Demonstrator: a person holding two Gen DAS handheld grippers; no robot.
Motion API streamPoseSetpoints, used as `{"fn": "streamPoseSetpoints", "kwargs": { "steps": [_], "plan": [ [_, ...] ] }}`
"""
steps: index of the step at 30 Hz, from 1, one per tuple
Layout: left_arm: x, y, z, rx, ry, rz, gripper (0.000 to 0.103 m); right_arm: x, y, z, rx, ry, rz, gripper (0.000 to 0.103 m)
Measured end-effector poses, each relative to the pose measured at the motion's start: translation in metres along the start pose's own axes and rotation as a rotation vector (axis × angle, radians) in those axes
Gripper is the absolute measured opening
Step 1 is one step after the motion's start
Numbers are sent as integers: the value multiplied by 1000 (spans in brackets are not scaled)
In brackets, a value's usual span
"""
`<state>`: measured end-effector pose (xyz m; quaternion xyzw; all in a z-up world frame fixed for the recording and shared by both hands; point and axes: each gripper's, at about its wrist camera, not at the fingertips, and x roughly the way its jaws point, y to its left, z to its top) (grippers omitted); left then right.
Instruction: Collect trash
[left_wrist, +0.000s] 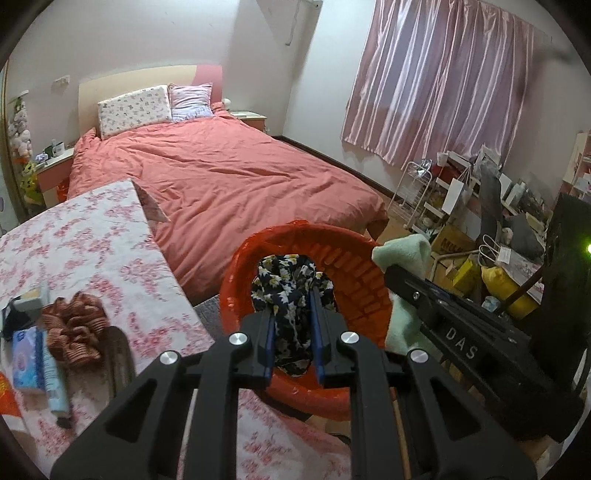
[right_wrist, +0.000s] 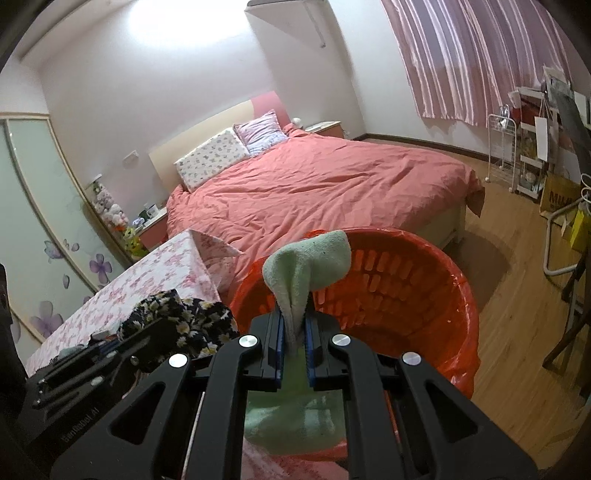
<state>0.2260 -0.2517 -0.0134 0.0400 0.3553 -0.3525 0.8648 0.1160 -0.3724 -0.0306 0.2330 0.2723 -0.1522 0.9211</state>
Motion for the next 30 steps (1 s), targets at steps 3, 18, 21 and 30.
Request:
{"fn": "streamPoseSetpoints", "kwargs": {
  "steps": [3,18,21,30],
  "plan": [
    [14,-2,3,6,14,-4,18,4,-7,3,18,3,-3,10],
    [27,23,-6,-32,47,85,49,13,-20,4,73,44,-42,43],
    [19,27,-9,-33,42,110,53,11,-21,8,72,43,-45,43],
    [-21,57,-26,-54,14,215,60,-2,13,1,4,45,-37,43]
  ]
}}
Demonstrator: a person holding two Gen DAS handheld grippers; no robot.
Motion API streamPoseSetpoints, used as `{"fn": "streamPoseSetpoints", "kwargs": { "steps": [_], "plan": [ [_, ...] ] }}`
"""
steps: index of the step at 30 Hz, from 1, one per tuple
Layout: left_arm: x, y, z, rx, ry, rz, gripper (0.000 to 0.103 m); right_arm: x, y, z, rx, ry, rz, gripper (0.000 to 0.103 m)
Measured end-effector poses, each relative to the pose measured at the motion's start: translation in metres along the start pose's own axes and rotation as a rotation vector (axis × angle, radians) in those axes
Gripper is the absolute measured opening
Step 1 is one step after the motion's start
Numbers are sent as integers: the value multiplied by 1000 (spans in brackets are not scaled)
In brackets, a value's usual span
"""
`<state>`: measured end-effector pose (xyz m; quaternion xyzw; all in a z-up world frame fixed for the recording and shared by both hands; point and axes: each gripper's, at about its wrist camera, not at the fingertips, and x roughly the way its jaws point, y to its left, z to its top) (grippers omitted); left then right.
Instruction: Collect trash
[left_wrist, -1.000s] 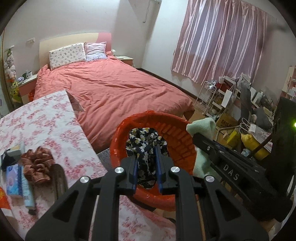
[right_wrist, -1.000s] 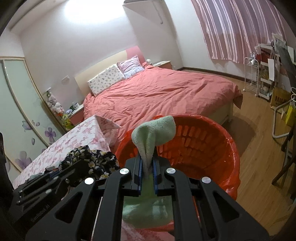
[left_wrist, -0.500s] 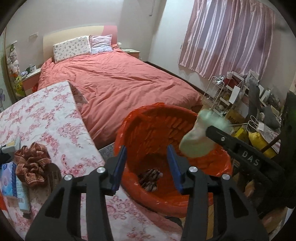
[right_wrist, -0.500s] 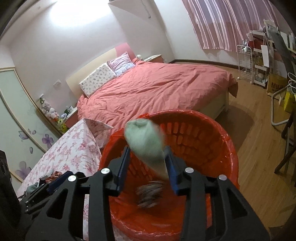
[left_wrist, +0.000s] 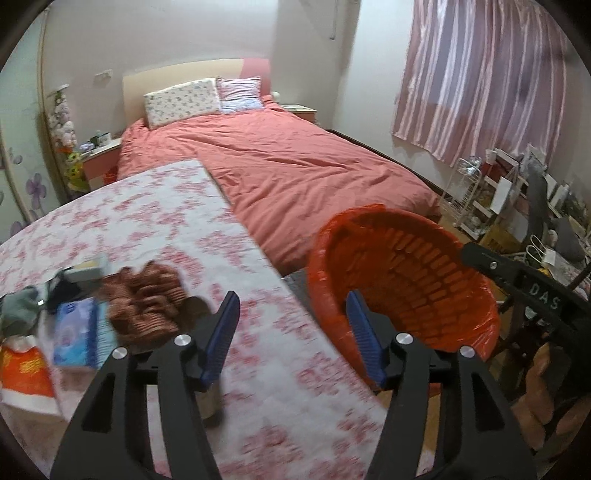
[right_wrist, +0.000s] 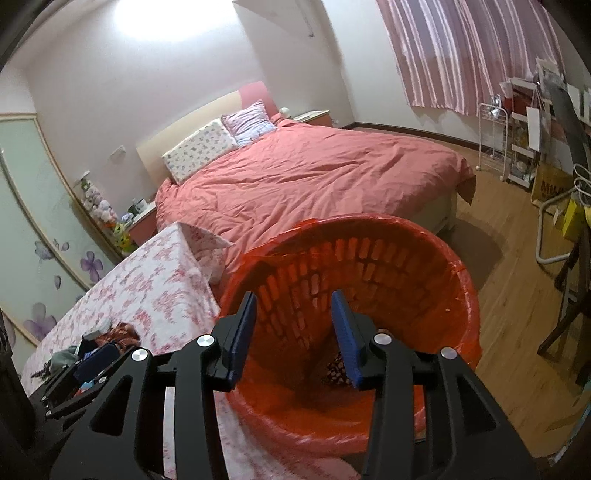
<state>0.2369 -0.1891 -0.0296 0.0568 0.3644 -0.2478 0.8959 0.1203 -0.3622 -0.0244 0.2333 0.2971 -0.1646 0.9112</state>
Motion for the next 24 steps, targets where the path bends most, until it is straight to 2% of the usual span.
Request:
{"fn": "streamPoseSetpoints", "kwargs": {
  "steps": [7,13,18,24],
  "plan": [
    [-32,48,-11,-51,-32,94,63,-6,43,-13,-81,14,38,43],
    [-67,101,-32,-106,-70,216,67,-1,90,-34,-162,53,86,43],
    [-91,146,-49,-175,-84,294,69,12,128,-55,-234,93,116,43],
    [-109,183,-68,-235,-86,350,69,32,159,-79,-287,162,129,43]
  ]
}}
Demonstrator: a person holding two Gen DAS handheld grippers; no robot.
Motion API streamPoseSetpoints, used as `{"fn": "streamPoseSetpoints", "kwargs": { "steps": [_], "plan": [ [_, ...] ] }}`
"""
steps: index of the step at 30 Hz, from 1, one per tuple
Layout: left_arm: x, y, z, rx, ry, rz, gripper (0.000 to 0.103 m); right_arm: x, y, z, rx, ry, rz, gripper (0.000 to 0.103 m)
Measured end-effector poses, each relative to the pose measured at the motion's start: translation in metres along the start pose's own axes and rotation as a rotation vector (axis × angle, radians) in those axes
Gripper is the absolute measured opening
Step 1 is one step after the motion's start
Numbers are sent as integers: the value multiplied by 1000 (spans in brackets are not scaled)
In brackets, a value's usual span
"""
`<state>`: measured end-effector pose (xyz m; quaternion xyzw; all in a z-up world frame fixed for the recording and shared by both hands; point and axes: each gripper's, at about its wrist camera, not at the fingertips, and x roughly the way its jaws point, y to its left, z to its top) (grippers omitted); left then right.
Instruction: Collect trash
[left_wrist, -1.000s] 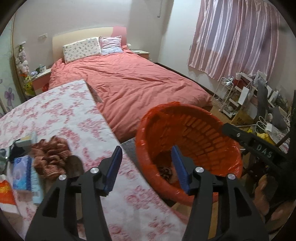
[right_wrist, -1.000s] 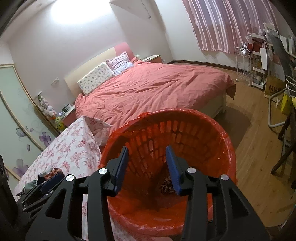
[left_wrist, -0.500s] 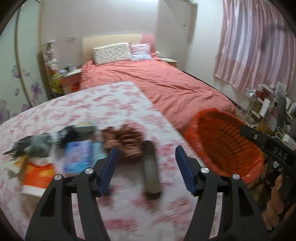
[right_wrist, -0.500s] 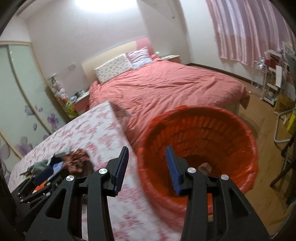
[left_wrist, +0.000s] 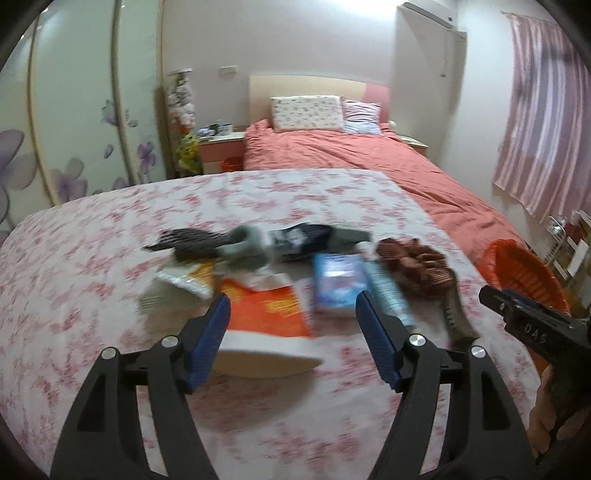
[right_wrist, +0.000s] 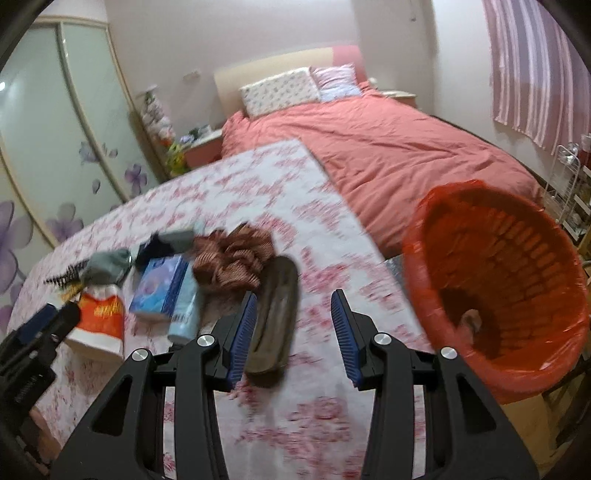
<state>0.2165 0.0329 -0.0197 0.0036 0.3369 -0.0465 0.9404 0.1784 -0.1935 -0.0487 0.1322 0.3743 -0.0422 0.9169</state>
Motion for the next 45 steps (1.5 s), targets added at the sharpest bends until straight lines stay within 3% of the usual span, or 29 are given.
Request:
{"fn": "streamPoseSetpoints", "kwargs": {
  "steps": [7,11,27,37,45],
  "plan": [
    [4,23,-12,-40,29,21,69,20,19,-10,-31,70,-5,43],
    [3,25,-15,-44,34,23,69,29,18,-13,-30,108,-20,36],
    [12,13,-17,-33,46,10,70,28,25,-17,-93,74,-71,29],
    [35,8,-20,-19,102,37,78,28,26,-17,-91,82,-70,30],
    [11,34,-28,-52,71,0,79,26,21,-18,-86,85,-44,30]
  ]
}}
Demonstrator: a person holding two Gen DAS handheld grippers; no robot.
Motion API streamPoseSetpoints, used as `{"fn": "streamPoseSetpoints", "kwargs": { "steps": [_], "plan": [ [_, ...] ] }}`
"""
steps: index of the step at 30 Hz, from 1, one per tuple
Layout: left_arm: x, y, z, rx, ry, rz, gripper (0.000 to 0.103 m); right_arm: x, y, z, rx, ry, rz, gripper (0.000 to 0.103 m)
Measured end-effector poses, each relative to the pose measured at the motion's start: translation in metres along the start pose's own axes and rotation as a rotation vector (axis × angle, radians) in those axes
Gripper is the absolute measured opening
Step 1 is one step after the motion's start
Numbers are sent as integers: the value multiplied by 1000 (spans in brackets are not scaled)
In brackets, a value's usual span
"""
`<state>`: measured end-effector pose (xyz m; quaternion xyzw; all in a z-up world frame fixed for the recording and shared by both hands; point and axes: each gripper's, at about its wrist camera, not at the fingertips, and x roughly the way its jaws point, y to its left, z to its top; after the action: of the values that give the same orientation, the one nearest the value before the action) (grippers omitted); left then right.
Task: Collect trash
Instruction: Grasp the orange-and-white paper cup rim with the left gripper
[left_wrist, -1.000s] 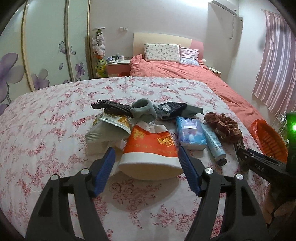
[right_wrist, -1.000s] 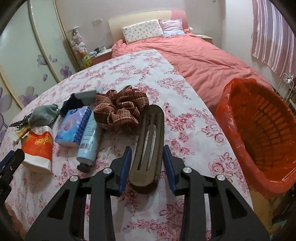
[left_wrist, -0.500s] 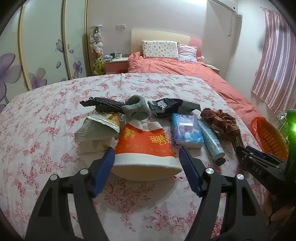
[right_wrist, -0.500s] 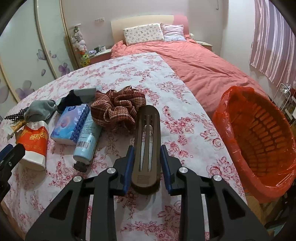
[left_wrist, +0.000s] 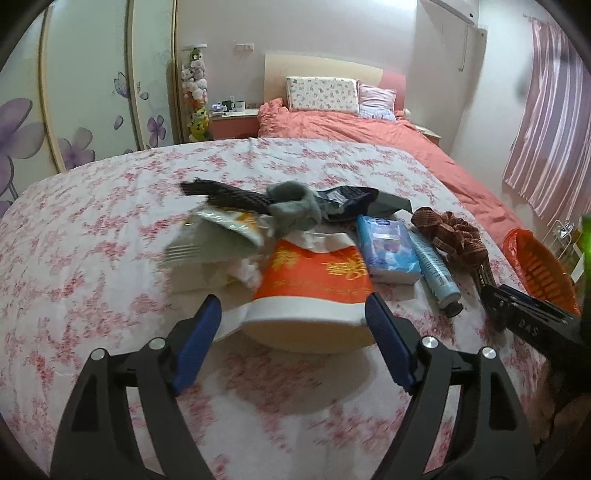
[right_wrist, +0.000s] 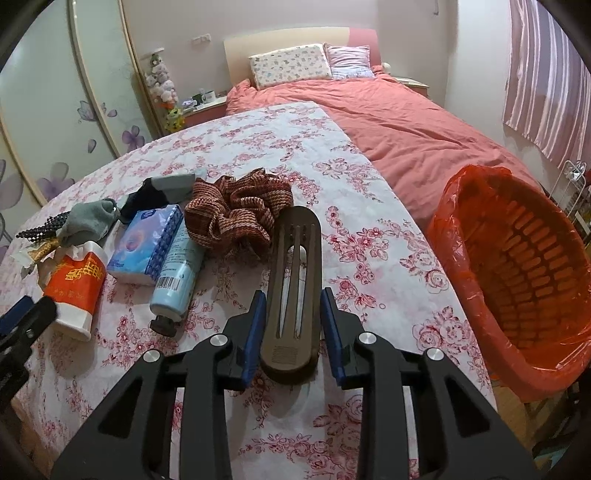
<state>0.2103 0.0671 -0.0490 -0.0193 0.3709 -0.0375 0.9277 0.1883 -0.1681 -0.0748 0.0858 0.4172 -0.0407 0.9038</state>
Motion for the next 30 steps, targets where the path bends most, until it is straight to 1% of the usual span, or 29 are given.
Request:
{"fn": "streamPoseSetpoints", "kwargs": {
  "steps": [7,9,11,12,15,17,19,21,25,27,29,30],
  "plan": [
    [-13,16,-7,-34,-10,-34,72,0,0,1,-4,1,-1,30],
    [-15,16,-9,-20,-10,-26,67,0,1,1,-6,3,-1,30],
    [-14,17,-10,-6,-4,-19,60,0,0,1,-7,5,-1,30],
    [-13,17,-11,-1,0,-18,58,0,0,1,-6,5,-1,30],
    [-8,13,-11,9,9,-13,48,0,0,1,-5,6,-1,30],
    [-3,10,-10,19,11,-14,39,0,0,1,-6,7,-3,30],
    [2,6,-7,28,15,-6,37,1,1,1,-5,8,-4,30],
    [6,1,-4,37,11,-5,37,1,1,2,-4,10,-5,31],
    [17,-8,1,53,17,22,36,4,2,4,-5,12,-10,31],
    [21,-9,4,51,20,36,28,5,2,4,-9,10,-8,32],
    [24,-10,7,46,29,35,11,5,2,3,-15,7,-7,32],
    [25,-9,8,39,33,22,9,5,2,3,-17,7,-6,32]
  ]
}}
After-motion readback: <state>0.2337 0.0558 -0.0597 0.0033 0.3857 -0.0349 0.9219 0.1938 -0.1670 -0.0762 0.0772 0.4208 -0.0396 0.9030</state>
